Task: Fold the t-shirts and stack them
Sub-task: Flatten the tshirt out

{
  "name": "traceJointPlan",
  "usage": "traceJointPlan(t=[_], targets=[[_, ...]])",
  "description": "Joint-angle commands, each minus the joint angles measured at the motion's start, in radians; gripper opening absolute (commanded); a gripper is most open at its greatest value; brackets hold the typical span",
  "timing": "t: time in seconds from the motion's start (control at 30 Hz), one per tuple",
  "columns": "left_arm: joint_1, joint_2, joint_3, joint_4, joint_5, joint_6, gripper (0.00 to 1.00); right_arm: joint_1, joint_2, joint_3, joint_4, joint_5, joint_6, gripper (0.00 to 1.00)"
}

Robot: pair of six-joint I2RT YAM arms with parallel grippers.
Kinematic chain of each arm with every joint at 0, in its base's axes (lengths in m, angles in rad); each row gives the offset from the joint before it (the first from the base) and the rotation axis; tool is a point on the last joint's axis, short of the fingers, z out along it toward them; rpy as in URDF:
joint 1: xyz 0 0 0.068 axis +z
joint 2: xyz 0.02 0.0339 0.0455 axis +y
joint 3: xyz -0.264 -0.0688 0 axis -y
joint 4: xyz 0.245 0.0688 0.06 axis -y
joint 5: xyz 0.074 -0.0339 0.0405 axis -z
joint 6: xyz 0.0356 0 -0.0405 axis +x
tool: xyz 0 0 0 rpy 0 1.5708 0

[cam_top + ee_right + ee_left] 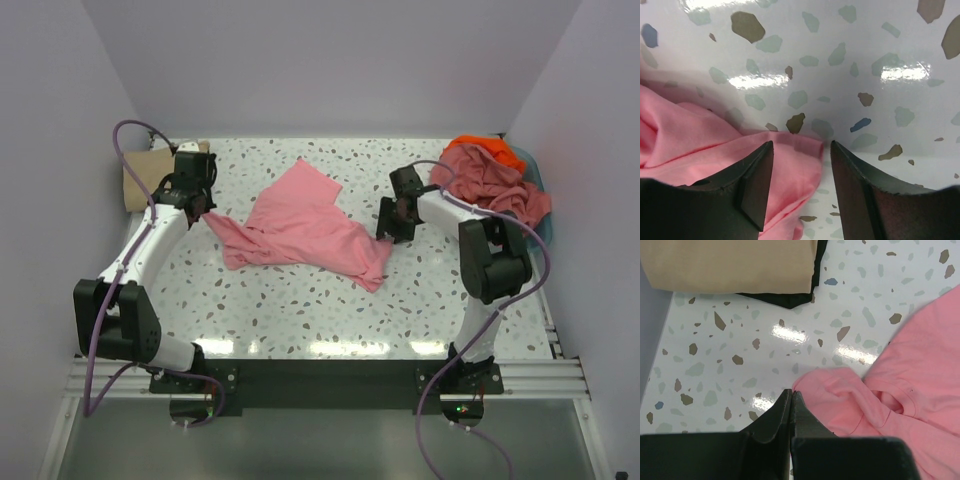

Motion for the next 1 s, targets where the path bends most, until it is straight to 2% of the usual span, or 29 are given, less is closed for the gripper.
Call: traceJointPlan(t=[0.0,0.7,0.97], targets=[[0.003,0.003,0.009,-0.005,0.027,0.019,0.00,0.000,0.022,-0.027,0.045,-0.028,0.007,0.53],[0.003,0.004,-0.003,0.022,0.050,0.016,0.00,0.003,-0.078,-0.134,0.021,-0.022,0.013,0.47],[0.003,0.020,0.008,0.032,0.062,0.019,0.00,0.002,-0.019,-0.097,0.048,-0.010,-0.010,0.45]])
